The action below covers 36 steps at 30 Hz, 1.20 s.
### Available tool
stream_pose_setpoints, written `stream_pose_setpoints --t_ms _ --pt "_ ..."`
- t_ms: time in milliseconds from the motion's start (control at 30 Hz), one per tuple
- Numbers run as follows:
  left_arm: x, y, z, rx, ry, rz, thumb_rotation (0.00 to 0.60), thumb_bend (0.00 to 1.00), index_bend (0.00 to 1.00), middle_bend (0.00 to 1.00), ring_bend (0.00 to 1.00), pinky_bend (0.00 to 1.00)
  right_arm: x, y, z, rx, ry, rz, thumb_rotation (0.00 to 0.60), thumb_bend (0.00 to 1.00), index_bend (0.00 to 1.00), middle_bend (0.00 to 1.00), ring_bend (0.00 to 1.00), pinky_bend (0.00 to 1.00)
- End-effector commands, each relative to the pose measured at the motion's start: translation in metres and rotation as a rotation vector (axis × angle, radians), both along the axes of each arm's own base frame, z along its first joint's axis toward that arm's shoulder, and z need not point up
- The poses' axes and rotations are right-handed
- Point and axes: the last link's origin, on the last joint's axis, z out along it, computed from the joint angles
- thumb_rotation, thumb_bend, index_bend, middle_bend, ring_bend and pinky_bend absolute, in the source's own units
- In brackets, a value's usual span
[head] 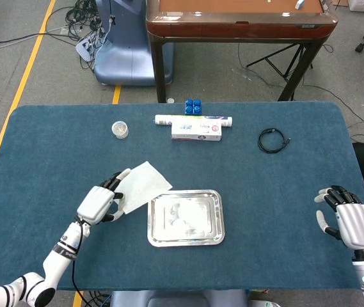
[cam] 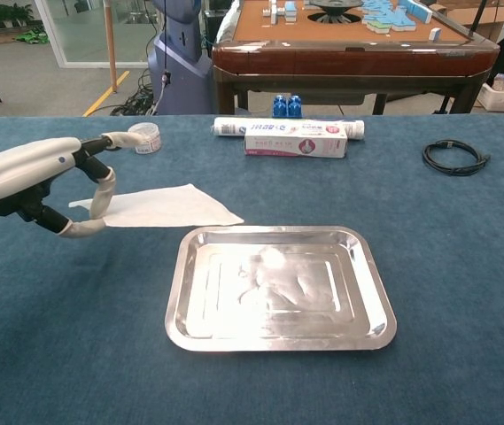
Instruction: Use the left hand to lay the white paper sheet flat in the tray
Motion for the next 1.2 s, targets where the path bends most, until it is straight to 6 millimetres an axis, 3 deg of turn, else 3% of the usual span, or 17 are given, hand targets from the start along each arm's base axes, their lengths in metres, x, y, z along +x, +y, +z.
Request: stream_pose_setpoints --t_ms 33,1200 --pt "0.001 -0.008 0.001 -0.012 0.007 -0.017 0.6 0.74 0.66 0.03 0.0 0.24 0.0 0.0 0.0 0.0 0.0 0.0 0.6 0.45 0.41 0.33 0.19 0.29" --pt "0.032 -0.085 0.003 -0.155 -0.117 -0.27 0.6 0.74 0.68 0.03 0.0 0.24 -0.002 -0.002 0.0 0.001 -0.002 -0.007 0.6 0.45 0.41 0.33 0.19 0.29"
